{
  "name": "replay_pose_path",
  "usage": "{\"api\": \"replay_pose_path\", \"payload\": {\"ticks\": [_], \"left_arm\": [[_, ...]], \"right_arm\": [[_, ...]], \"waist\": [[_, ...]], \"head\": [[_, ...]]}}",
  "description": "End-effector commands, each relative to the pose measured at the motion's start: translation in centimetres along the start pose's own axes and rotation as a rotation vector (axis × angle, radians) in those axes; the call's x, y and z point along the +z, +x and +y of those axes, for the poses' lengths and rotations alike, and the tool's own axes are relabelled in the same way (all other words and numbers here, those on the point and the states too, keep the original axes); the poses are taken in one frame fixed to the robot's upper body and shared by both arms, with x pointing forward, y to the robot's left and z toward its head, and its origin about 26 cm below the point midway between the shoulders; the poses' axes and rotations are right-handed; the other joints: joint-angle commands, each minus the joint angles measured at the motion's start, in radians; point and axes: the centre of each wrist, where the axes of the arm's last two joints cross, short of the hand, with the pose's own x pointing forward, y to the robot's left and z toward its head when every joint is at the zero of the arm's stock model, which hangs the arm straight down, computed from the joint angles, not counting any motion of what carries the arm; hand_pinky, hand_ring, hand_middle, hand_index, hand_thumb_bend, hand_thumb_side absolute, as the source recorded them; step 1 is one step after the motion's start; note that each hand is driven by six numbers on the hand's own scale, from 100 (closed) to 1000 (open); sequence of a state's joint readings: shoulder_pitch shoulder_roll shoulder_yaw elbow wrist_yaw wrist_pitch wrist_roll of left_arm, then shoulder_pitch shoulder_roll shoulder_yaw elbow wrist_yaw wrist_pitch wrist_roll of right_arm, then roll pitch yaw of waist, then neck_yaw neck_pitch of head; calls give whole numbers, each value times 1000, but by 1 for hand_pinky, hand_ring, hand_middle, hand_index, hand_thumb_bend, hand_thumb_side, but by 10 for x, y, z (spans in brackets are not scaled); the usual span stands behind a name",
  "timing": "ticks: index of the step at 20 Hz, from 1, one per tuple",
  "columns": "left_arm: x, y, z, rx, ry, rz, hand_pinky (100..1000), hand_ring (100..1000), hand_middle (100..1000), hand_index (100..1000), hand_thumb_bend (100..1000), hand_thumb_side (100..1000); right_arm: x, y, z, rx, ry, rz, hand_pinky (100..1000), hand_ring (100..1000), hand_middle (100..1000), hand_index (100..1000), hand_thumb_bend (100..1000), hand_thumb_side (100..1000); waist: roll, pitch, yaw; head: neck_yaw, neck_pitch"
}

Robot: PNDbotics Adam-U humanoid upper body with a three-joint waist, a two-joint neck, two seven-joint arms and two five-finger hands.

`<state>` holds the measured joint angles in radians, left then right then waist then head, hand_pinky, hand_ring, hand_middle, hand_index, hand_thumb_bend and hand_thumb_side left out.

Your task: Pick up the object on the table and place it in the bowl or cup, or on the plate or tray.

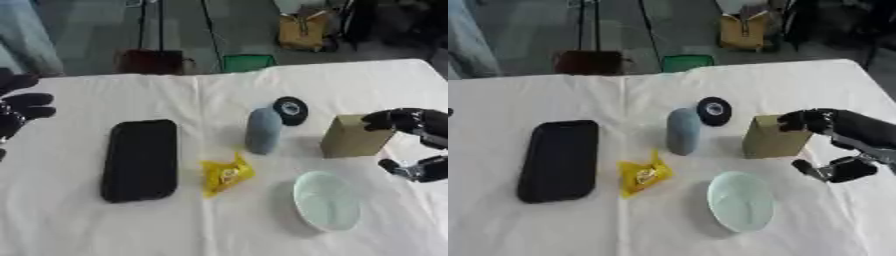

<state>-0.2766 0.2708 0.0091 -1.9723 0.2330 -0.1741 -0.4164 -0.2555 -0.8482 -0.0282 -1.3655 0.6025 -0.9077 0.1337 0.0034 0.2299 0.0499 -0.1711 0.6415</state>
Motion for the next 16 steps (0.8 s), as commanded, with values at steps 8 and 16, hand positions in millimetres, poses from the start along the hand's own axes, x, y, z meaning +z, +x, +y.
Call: {"api": "replay_pose_path", "payload": {"ticks": [8, 16], "left_arm": [[-6, 6, 0, -7, -23, -30, 818, 826, 842, 942, 138, 822], [-8, 6, -2, 0, -39, -35, 817, 827, 849, 942, 136, 825]], "right_arm": [[1, -4, -47, 69, -76, -29, 825, 820, 897, 916, 274, 379], [5, -9, -54, 76, -56, -11, 832, 832, 896, 918, 283, 389]], "waist": [[-4, -18, 3], [-4, -18, 19]], "head": [[-36, -4], [-65, -8]]}}
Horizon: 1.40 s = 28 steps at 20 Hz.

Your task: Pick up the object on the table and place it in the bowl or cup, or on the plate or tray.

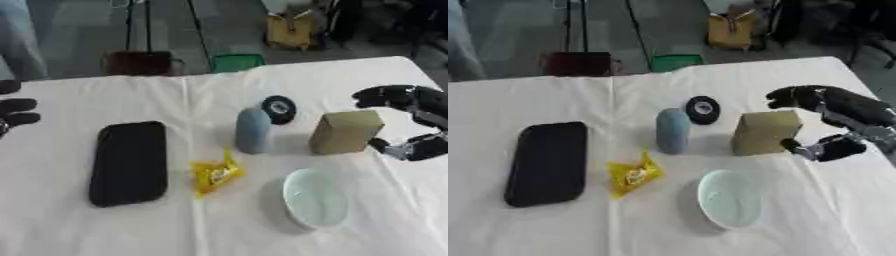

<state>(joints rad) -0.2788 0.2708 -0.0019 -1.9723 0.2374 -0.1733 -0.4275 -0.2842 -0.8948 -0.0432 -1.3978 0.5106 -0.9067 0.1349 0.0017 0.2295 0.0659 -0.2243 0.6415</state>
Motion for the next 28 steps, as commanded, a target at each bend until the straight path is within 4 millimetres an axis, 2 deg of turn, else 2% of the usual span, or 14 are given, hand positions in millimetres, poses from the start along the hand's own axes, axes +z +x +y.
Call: {"api": "replay_pose_path", "payload": {"ticks": [1, 3, 12, 20, 25, 26, 27, 28], "left_arm": [[-6, 7, 0, -9, -22, -32, 817, 827, 849, 942, 136, 826], [-6, 7, 0, -7, -26, -33, 817, 827, 849, 942, 136, 826], [-13, 8, -6, 20, -83, -65, 817, 827, 850, 943, 129, 832], [-15, 8, -11, 37, -126, -82, 815, 823, 849, 946, 126, 837], [-15, 8, -11, 42, -141, -84, 814, 821, 847, 948, 127, 841], [-15, 7, -12, 43, -143, -84, 813, 819, 846, 949, 128, 843], [-16, 7, -12, 44, -146, -85, 813, 819, 846, 949, 128, 843], [-16, 7, -12, 45, -149, -85, 812, 818, 845, 949, 129, 845]], "right_arm": [[7, -7, -23, 57, 32, 17, 833, 833, 896, 918, 283, 390], [7, -8, -23, 59, 41, 20, 833, 833, 896, 918, 283, 390], [22, -17, -18, 71, 134, 83, 890, 870, 913, 933, 291, 428], [25, -20, -12, 70, 199, 101, 910, 878, 915, 934, 297, 453], [25, -20, -8, 68, 223, 105, 912, 876, 912, 934, 297, 460], [25, -20, -7, 66, 227, 105, 848, 808, 888, 928, 300, 454], [26, -19, -4, 61, 235, 106, 848, 808, 888, 928, 300, 454], [26, -19, -3, 58, 241, 106, 742, 707, 861, 920, 316, 434]], "waist": [[-2, -17, 6], [-2, -17, 10], [6, -12, 71], [11, -11, 103], [10, -9, 109], [9, -9, 109], [8, -8, 109], [8, -8, 109]], "head": [[-15, -9], [-17, -10], [-57, -17], [-75, -11], [-82, -9], [-83, -8], [-84, -8], [-85, -8]]}}
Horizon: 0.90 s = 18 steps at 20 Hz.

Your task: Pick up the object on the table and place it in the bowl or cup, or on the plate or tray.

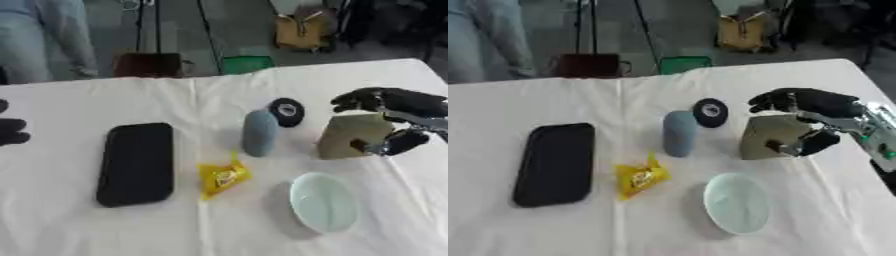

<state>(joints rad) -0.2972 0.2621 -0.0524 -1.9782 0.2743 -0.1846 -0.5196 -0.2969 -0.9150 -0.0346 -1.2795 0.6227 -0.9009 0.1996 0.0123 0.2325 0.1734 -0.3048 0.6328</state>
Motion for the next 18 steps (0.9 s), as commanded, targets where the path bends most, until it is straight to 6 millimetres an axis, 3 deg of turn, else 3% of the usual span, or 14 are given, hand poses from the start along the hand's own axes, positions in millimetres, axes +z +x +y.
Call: {"api": "replay_pose_path", "payload": {"ticks": [1, 5, 6, 9, 10, 12, 14, 18], "left_arm": [[-5, 7, 1, -9, -22, -29, 812, 818, 845, 949, 129, 846], [-5, 6, 0, -5, -27, -29, 811, 816, 844, 949, 130, 849], [-5, 6, 0, -4, -28, -29, 810, 816, 843, 949, 130, 851], [-5, 6, 0, -3, -31, -30, 810, 816, 843, 950, 129, 851], [-5, 6, 0, -3, -31, -30, 810, 815, 843, 950, 129, 852], [-5, 6, 0, -2, -35, -32, 810, 815, 843, 950, 128, 852], [-5, 6, -1, 0, -37, -31, 809, 815, 843, 950, 127, 853], [-4, 6, -1, 0, -39, -30, 808, 814, 841, 950, 125, 853]], "right_arm": [[7, -3, -11, 38, 47, 5, 720, 686, 849, 918, 327, 432], [5, -1, -9, 51, 85, 0, 641, 613, 805, 909, 374, 410], [4, 0, -8, 55, 93, 0, 580, 563, 773, 907, 402, 385], [2, 1, -8, 71, 116, -5, 556, 542, 758, 906, 416, 366], [1, 1, -8, 74, 118, -5, 504, 506, 716, 907, 433, 300], [-1, 2, -7, 81, 125, -8, 482, 491, 690, 905, 438, 267], [-2, 3, -7, 88, 122, -9, 425, 443, 633, 896, 429, 177], [-3, 3, -11, 111, 66, -9, 406, 421, 545, 875, 427, 125]], "waist": [[-3, -11, 1], [-3, -11, 0], [-3, -11, 0], [-1, -11, -2], [-1, -11, -2], [0, -10, -3], [1, -10, -4], [3, -9, -7]], "head": [[-5, 1], [-7, 1], [-8, 1], [-11, 2], [-11, 3], [-13, 3], [-15, 4], [-16, 3]]}}
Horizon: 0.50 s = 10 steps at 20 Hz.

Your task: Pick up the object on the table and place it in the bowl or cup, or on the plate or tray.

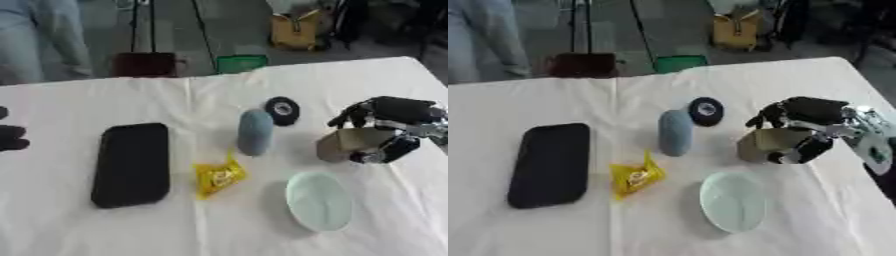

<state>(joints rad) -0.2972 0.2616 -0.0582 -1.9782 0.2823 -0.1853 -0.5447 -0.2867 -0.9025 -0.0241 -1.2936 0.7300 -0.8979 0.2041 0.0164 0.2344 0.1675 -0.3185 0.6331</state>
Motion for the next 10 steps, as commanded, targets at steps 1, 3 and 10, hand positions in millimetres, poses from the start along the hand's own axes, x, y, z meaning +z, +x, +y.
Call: {"api": "replay_pose_path", "payload": {"ticks": [1, 3, 10], "left_arm": [[-3, 6, 1, -11, -11, -24, 807, 813, 840, 950, 124, 853], [-3, 6, 1, -11, -12, -23, 806, 812, 840, 950, 123, 853], [-3, 6, 0, -10, -14, -22, 805, 811, 839, 950, 122, 853]], "right_arm": [[3, -3, -18, 63, -52, -2, 410, 420, 525, 873, 431, 131], [2, -2, -20, 79, -102, -1, 408, 414, 493, 864, 428, 119], [-2, 3, -27, 129, -288, 12, 338, 379, 386, 653, 354, 100]], "waist": [[0, -11, -2], [0, -11, -3], [2, -11, -7]], "head": [[-3, 3], [-3, 3], [-7, 3]]}}
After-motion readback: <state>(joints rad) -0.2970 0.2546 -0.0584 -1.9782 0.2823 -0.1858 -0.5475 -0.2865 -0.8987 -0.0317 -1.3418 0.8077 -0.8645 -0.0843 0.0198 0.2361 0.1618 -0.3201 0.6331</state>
